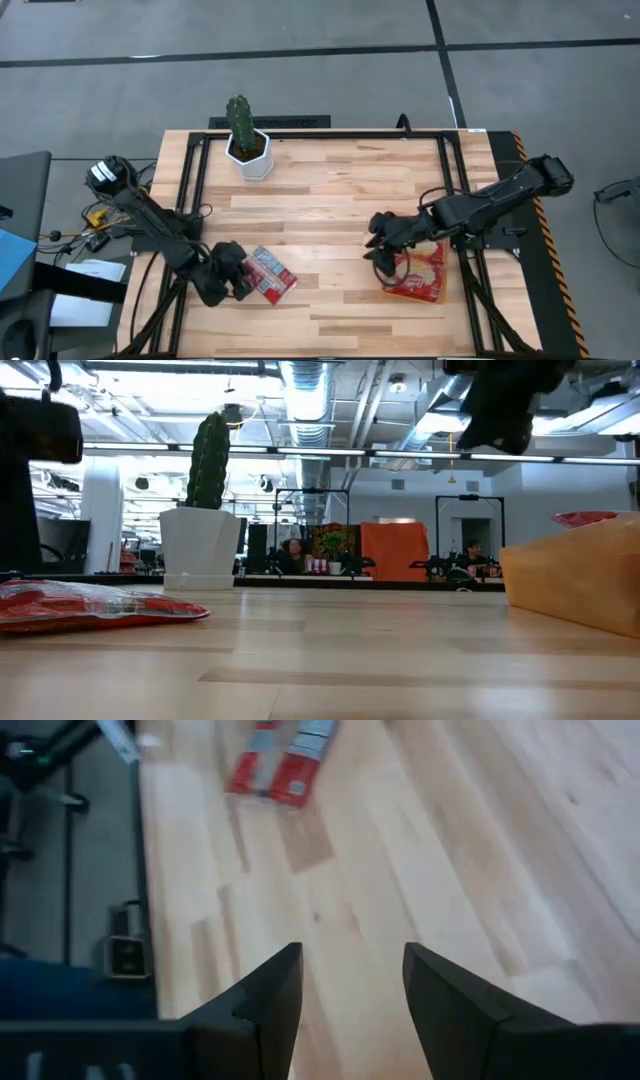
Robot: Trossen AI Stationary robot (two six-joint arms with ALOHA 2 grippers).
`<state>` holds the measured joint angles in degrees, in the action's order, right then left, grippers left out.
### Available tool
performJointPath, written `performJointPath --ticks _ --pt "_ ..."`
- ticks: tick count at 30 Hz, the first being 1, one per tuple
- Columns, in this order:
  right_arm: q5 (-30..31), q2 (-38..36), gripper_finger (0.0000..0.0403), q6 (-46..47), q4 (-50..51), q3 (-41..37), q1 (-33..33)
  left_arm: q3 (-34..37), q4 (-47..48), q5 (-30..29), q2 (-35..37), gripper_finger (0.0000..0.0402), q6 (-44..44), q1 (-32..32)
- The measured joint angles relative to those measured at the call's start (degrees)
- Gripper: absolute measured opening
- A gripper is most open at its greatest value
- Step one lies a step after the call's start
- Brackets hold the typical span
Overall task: Sort popcorn bags into baskets
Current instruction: Put the popcorn bag into the orange bin
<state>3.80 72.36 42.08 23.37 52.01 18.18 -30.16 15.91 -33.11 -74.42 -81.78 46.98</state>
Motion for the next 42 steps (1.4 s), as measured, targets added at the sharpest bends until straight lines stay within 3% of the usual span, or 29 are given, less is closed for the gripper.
performJointPath --ticks 7,13,20,33,42 --pt "0.39 5.79 0.0208 -0.35 -7.04 -0.15 -2.05 -0.02 -8.33 0.71 -9.10 0.0000 -2.02 0.00" --pt "-2.65 14.34 0.0228 -0.34 -21.60 -0.09 -4.57 -0.21 -16.48 -0.47 -17.22 0.0000 -4.49 -1.01" --pt "-7.04 25.97 0.0240 3.90 -37.05 -0.05 -8.54 -0.45 -29.48 -1.02 -24.50 0.0000 0.54 -5.13" --pt "-13.25 41.89 0.0240 2.08 -37.24 10.39 -11.46 -2.00 -31.50 1.06 -25.79 0.0000 10.80 -15.71" --pt "-17.56 44.97 0.0240 1.99 -37.17 11.63 -13.80 -1.96 -31.54 2.13 -25.81 0.0000 13.45 -17.78"
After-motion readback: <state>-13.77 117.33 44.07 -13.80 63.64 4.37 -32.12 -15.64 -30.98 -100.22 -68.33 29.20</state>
